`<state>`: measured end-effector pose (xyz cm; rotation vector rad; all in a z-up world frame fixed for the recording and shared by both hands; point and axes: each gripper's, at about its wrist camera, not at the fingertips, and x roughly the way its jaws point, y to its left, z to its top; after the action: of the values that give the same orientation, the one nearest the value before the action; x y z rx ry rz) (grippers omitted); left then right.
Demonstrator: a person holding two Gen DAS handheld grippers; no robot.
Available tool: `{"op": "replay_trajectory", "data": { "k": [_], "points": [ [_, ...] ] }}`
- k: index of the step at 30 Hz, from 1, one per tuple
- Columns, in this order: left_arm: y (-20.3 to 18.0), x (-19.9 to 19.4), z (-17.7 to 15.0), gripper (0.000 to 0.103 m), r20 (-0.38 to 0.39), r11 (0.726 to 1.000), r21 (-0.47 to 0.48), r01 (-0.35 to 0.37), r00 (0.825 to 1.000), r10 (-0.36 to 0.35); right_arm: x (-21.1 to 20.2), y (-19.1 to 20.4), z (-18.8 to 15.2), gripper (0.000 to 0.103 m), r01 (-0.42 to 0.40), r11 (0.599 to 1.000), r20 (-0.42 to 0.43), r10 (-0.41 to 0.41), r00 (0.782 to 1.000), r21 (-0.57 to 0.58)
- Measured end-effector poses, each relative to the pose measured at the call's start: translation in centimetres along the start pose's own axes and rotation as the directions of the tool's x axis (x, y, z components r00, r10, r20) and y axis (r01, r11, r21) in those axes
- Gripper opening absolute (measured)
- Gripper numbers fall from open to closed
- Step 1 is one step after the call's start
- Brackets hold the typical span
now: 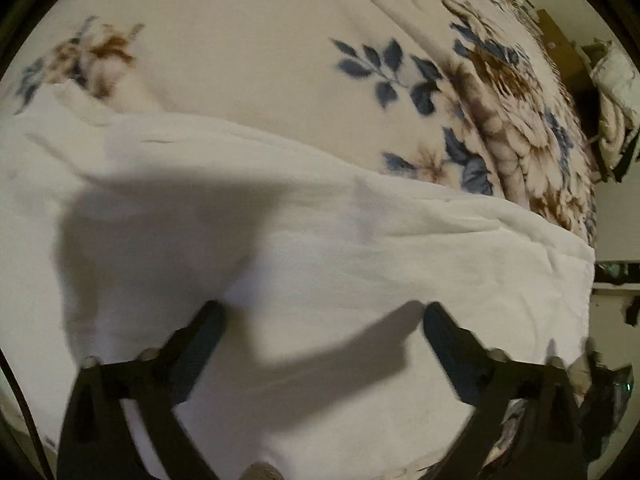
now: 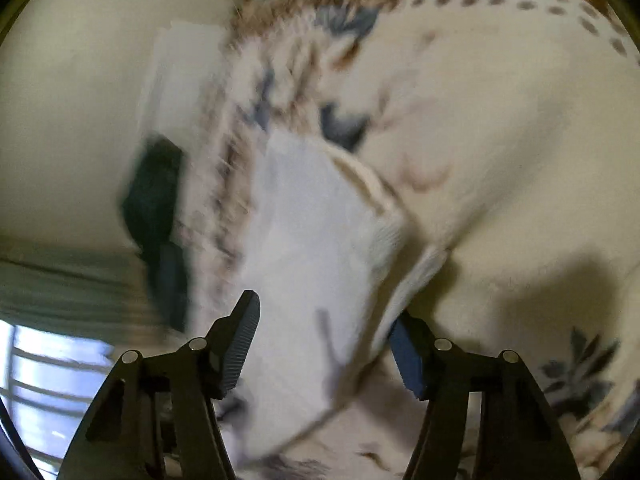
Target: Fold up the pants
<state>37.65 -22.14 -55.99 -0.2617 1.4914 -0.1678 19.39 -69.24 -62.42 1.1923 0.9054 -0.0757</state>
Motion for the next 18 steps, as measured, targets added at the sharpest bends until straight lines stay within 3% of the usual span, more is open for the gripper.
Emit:
{"op": "replay_trajectory", "data": {
  "k": [3, 6, 8, 9, 12, 14, 15, 16, 18],
  "points": [
    [-0.1, 1.4, 0.4, 0.103, -0.038, 0.999, 0.012, -0.039, 0.998, 0.040, 2.6, -1.8, 0.2, 0.066, 0.014, 0.997, -0.025, -0.013, 1.000, 0.072],
    [-1.0, 2.0, 0.5, 0.103, -0.045, 0.994, 0.032, -0.104, 0.993, 0.105, 2.9, -2.8, 0.9, 0.065, -0.122, 0.978, 0.042, 0.117, 0.992, 0.166],
    [-1.3, 2.3, 0.6, 0.103, -0.060, 0.990, 0.036, -0.133, 0.989, 0.135, 2.2, -1.2, 1.1, 0.034, -0.201, 0.974, 0.093, 0.192, 0.977, 0.107],
    [-1.5, 2.5, 0.8, 0.103, -0.073, 0.990, 0.035, -0.138, 0.987, 0.141, 2.3, -0.1, 1.1, 0.030, -0.214, 0.975, 0.095, 0.208, 0.974, 0.057],
    [-1.3, 2.5, 1.1, 0.103, -0.081, 0.991, 0.004, -0.130, 0.988, 0.130, 4.5, 1.5, 1.2, 0.032, -0.157, 0.987, 0.026, 0.158, 0.987, -0.022],
    [-1.4, 2.5, 1.1, 0.103, -0.075, 0.991, 0.010, -0.132, 0.988, 0.132, 7.7, 0.1, 1.6, 0.033, -0.128, 0.990, -0.046, 0.130, 0.990, 0.054],
    [-1.3, 2.3, 1.0, 0.103, -0.070, 0.992, 0.010, -0.126, 0.989, 0.127, 8.9, -1.0, 1.7, 0.025, -0.126, 0.987, -0.045, 0.131, 0.990, 0.100],
    [-1.2, 2.2, 1.0, 0.103, -0.062, 0.994, 0.003, -0.113, 0.992, 0.112, 9.1, -1.6, 1.8, 0.004, -0.111, 0.986, -0.027, 0.115, 0.993, 0.122],
    [-0.8, 1.6, 1.0, 0.103, -0.046, 0.997, -0.013, -0.077, 0.996, 0.077, 8.3, -1.8, 1.9, 0.003, -0.067, 0.989, 0.016, 0.066, 0.998, 0.132]
  ]
}}
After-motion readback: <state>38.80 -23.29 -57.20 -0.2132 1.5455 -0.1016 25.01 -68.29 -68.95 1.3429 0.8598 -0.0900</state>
